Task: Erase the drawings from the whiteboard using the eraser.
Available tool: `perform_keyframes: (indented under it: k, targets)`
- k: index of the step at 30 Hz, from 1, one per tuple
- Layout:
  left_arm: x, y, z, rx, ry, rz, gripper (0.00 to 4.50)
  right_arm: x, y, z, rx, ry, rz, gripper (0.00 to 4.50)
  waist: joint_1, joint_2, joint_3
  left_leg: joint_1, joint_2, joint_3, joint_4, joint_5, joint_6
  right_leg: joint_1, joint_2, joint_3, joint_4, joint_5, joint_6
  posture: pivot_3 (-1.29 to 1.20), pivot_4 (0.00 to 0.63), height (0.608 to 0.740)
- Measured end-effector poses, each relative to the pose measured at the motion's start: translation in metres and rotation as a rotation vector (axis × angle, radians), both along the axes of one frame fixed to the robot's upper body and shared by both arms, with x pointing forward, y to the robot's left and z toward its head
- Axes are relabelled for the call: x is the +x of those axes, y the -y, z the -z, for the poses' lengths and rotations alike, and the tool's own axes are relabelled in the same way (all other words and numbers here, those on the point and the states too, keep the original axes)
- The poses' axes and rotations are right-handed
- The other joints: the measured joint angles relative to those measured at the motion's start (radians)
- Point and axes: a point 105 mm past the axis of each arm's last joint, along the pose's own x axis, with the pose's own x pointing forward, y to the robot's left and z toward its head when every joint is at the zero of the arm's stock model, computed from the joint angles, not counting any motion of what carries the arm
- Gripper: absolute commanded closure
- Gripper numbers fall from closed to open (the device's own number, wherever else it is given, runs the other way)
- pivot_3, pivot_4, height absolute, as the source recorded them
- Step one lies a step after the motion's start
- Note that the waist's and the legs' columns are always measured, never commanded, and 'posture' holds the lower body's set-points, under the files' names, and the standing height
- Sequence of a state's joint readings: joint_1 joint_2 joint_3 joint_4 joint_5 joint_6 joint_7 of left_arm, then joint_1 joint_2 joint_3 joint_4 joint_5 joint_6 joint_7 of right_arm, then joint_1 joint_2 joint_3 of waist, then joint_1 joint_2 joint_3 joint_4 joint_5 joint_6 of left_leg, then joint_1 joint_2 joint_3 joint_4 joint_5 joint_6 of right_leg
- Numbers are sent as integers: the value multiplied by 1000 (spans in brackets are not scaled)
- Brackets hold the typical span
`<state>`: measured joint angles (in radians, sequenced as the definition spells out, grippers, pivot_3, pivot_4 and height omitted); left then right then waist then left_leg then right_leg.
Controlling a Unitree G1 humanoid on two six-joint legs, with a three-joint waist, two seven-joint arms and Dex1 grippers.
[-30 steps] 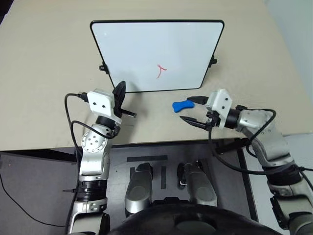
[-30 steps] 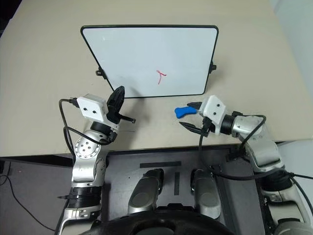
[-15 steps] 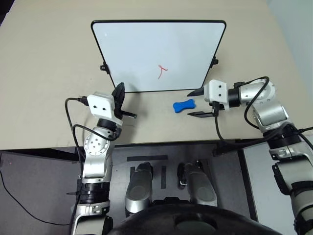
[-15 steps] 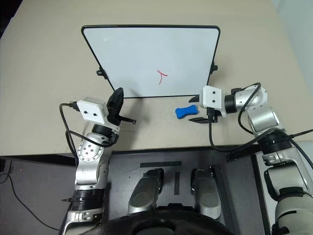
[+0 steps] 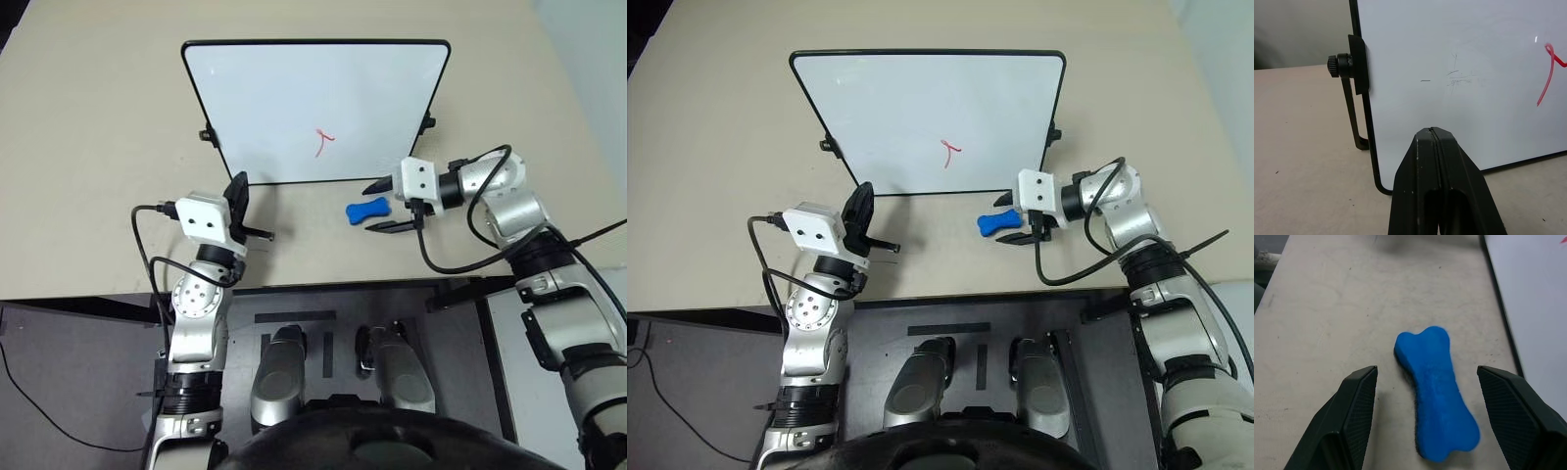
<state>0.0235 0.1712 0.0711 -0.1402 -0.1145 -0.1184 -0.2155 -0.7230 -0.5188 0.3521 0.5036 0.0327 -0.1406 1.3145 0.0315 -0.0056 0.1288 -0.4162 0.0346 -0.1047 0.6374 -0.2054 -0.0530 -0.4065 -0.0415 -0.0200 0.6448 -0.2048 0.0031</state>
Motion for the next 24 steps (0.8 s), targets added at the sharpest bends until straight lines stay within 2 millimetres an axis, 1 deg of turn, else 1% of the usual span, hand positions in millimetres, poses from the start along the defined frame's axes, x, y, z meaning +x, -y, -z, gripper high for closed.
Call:
perform_keyframes:
  k: [3,6,10,12,14,15,21,22,24]
  targets:
    - [0,1,-1,0,6,2,4500,0,0,1,-5,3,-3,1063,0,0,0,0,0,0,0,0,-1,0,0,0,0,0,0,0,150,740]
    - [0,2,-2,0,8,5,4500,0,-2,2,-3,1,-5,1659,0,0,0,1,0,0,0,-1,-1,0,0,0,0,0,0,0,150,740]
    - [2,2,-4,1,15,8,4500,1,-3,2,-5,2,-2,2970,0,0,0,1,1,1,0,-1,-1,0,0,0,0,0,-1,0,150,740]
    - [3,3,-6,1,22,11,4500,2,-3,0,-5,9,-1,3750,0,0,0,1,1,1,0,-1,-1,0,0,0,0,1,-1,0,150,740]
    - [3,3,-7,1,26,13,4500,3,-3,-1,-1,12,1,4354,0,0,0,2,1,1,0,-1,-1,0,0,0,0,1,-1,0,150,740]
    - [3,4,-7,1,26,14,4500,3,-3,-1,0,15,2,4483,-1,0,0,2,1,1,0,-1,-1,0,0,0,0,1,-2,0,150,740]
    - [5,5,-8,2,30,21,4500,4,-5,-3,19,72,16,4483,-1,0,0,2,2,2,0,-1,-2,0,0,-1,0,2,-3,0,150,740]
    - [5,5,-8,4,30,21,4500,5,-8,-6,30,96,18,4483,-1,0,0,2,2,2,0,-1,-2,0,0,-1,0,2,-3,0,150,740]
    - [5,3,-8,9,30,18,4500,5,-22,-22,96,191,23,4483,-3,1,1,2,2,2,0,-1,-2,-1,0,-1,0,2,-3,0,150,740]
